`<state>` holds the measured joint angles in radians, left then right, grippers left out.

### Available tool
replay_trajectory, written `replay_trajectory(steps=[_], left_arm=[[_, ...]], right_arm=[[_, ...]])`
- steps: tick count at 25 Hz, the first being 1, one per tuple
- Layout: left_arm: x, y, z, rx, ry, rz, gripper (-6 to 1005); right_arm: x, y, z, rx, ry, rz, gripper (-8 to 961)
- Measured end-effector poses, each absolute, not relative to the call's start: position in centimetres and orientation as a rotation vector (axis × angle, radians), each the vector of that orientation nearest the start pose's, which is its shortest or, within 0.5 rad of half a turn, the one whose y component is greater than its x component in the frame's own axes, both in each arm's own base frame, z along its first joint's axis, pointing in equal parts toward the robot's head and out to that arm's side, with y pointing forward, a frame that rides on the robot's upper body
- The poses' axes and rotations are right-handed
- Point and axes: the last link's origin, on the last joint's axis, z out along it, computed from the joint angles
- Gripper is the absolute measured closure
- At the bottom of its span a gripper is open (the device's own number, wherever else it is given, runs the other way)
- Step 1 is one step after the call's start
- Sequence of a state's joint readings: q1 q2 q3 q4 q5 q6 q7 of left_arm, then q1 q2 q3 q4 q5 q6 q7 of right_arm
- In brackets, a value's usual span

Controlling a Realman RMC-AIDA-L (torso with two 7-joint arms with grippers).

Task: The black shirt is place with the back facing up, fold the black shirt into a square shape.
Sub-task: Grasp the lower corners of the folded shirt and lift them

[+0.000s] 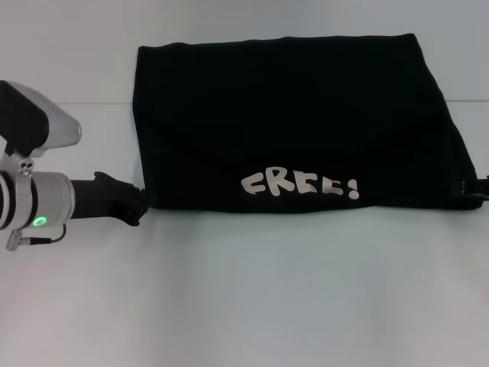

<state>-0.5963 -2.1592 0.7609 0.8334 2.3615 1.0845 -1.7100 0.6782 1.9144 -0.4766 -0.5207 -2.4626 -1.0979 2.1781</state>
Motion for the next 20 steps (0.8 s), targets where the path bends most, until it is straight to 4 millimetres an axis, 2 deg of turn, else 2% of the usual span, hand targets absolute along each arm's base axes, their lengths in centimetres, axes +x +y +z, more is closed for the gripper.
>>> replay_trajectory(steps=[13,20], left_arm=[[-27.7,39.0,-0.6,-2.442,-0.765,-0.104,993],[-27.5,39.2,-0.5,-2.443,-0.757,-0.098,992]], right_arm=[[32.5,41.6,4.6,-2.021,1.463,0.241,362],[32.1,42.1,6.0,-2.0,1.442,0.267,362]])
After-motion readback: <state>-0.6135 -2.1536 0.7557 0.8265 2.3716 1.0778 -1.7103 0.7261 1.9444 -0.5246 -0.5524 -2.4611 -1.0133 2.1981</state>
